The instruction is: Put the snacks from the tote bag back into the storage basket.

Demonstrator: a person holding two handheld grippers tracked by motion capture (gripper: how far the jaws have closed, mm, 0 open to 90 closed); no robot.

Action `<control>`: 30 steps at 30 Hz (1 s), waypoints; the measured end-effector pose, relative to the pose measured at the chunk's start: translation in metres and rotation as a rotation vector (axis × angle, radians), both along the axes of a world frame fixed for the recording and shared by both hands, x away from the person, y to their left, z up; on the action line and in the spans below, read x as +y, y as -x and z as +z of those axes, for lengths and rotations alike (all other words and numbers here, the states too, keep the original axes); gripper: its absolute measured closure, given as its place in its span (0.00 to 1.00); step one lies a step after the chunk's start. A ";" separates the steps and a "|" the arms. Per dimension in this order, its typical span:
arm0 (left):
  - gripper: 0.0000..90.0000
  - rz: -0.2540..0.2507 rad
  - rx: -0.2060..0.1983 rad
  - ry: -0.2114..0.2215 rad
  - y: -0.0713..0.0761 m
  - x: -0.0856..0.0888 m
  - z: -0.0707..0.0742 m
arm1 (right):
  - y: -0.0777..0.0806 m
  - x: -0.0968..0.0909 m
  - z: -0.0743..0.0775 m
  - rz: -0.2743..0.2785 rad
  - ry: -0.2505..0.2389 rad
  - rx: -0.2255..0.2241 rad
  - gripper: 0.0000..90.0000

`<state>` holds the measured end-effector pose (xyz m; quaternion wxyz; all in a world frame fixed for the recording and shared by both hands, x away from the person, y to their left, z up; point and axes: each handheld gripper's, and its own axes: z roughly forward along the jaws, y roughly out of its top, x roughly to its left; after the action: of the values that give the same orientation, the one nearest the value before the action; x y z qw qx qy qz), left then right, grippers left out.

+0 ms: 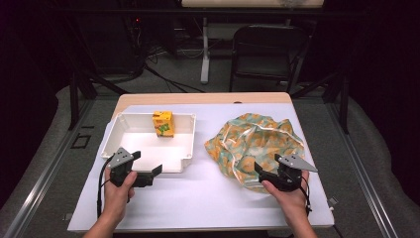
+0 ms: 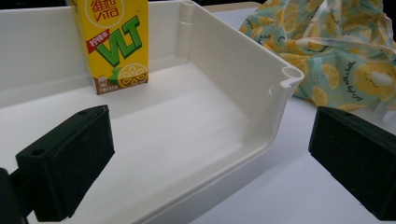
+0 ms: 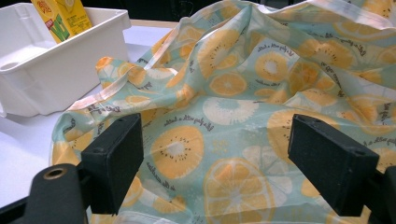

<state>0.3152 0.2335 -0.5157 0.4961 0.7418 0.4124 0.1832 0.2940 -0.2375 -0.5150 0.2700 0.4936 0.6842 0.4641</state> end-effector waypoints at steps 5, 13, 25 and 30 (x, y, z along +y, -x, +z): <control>0.00 0.001 0.012 0.039 0.006 0.012 0.001 | 0.000 0.000 0.000 0.000 -0.001 0.001 0.20; 0.00 0.028 0.006 0.057 0.015 0.033 0.001 | 0.000 0.000 0.000 -0.001 0.003 -0.004 0.20; 0.00 0.045 0.000 0.043 0.024 0.052 -0.002 | 0.001 -0.001 0.000 -0.001 0.001 -0.001 0.20; 0.00 0.045 0.002 0.035 0.026 0.055 -0.004 | 0.003 -0.006 0.000 -0.011 -0.006 -0.005 0.19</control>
<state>0.2890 0.2889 -0.5199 0.5044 0.7236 0.4329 0.1861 0.2907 -0.2435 -0.5145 0.2727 0.4972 0.6792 0.4659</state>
